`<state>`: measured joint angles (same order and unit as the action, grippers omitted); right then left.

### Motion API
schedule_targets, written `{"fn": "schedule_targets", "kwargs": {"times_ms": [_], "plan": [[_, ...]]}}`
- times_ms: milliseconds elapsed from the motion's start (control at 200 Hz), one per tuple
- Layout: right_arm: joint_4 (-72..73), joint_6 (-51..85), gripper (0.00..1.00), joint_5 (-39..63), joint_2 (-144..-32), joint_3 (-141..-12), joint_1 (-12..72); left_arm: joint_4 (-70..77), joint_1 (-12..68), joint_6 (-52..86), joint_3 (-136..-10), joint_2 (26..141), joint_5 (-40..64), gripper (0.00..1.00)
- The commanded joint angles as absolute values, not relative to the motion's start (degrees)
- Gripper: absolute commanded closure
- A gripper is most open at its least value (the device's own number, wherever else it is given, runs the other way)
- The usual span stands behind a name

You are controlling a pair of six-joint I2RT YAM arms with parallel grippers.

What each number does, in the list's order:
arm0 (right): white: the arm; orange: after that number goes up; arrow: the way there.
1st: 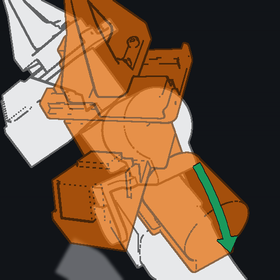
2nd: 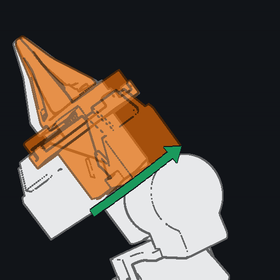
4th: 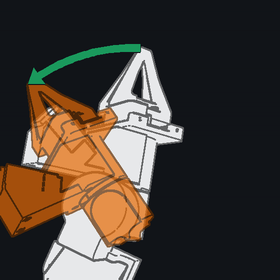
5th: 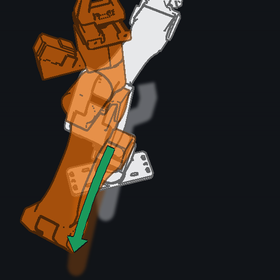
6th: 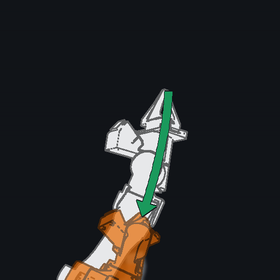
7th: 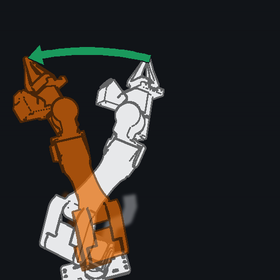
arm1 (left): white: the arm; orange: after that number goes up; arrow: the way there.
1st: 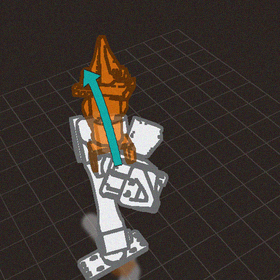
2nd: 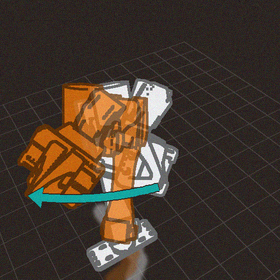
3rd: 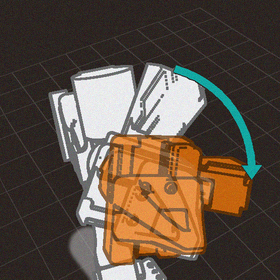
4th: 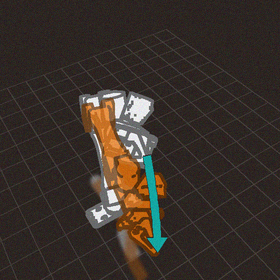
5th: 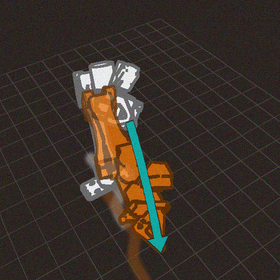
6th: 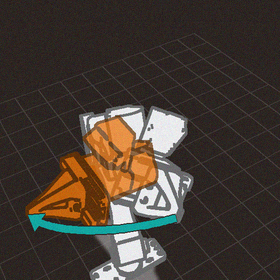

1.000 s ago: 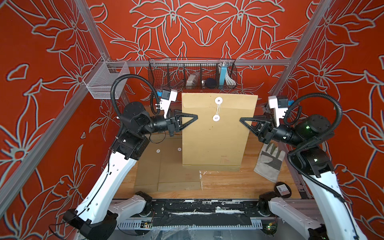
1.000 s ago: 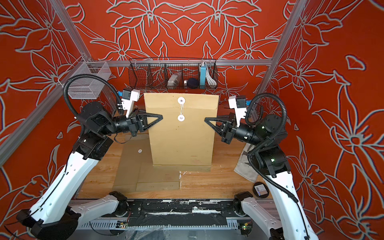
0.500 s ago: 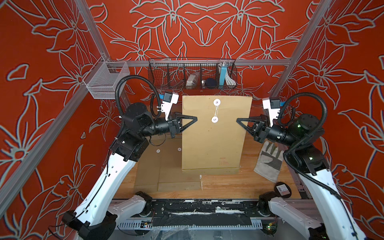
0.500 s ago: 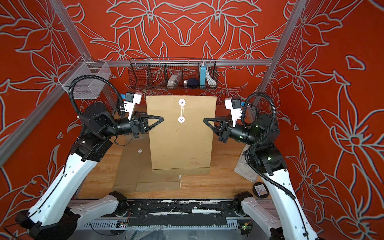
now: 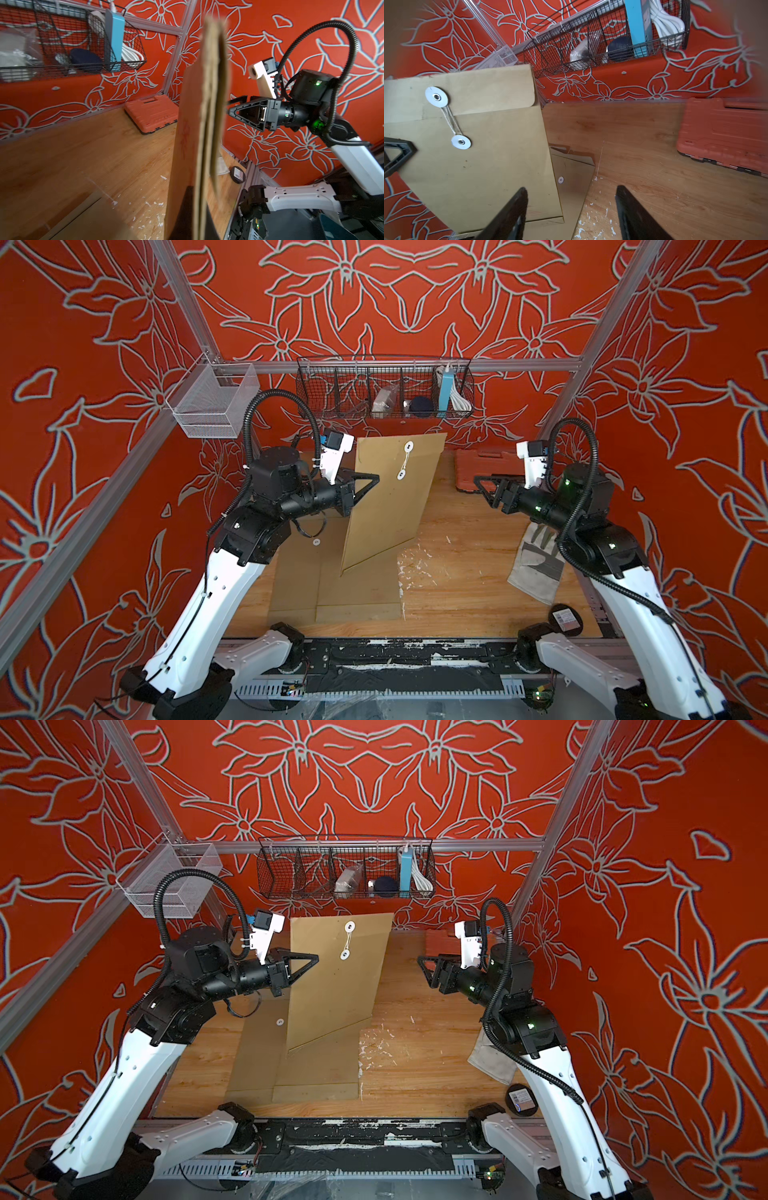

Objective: Open the file bag
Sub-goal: Pick up the file bag from the center of the board, then open the file bag.

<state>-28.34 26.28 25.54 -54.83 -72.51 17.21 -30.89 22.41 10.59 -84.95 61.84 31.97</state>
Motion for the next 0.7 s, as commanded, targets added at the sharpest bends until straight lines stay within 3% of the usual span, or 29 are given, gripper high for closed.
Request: {"fn": "schedule_targets", "kwargs": {"times_ms": [0, 140, 355, 696], "plan": [[-25.83, 28.15, 0.32, 28.92, -56.23, -73.11, 17.05, -36.16, 23.77, 4.71, -87.08, 61.44, 23.86, 1.0], [-16.28, 35.49, 0.35, 36.48, -58.57, -70.07, 18.4, -39.12, 27.94, 1.72, -88.22, 62.47, 14.7, 1.0], [-9.08, 39.02, 0.36, 33.65, -60.19, -65.9, 25.35, -40.84, 34.27, 0.26, -88.57, 64.27, 1.79, 1.0], [-4.02, 41.06, 0.36, 30.89, -61.32, -63.41, 27.98, -39.99, 38.48, 0.35, -87.41, 65.87, -4.77, 1.0]]}}
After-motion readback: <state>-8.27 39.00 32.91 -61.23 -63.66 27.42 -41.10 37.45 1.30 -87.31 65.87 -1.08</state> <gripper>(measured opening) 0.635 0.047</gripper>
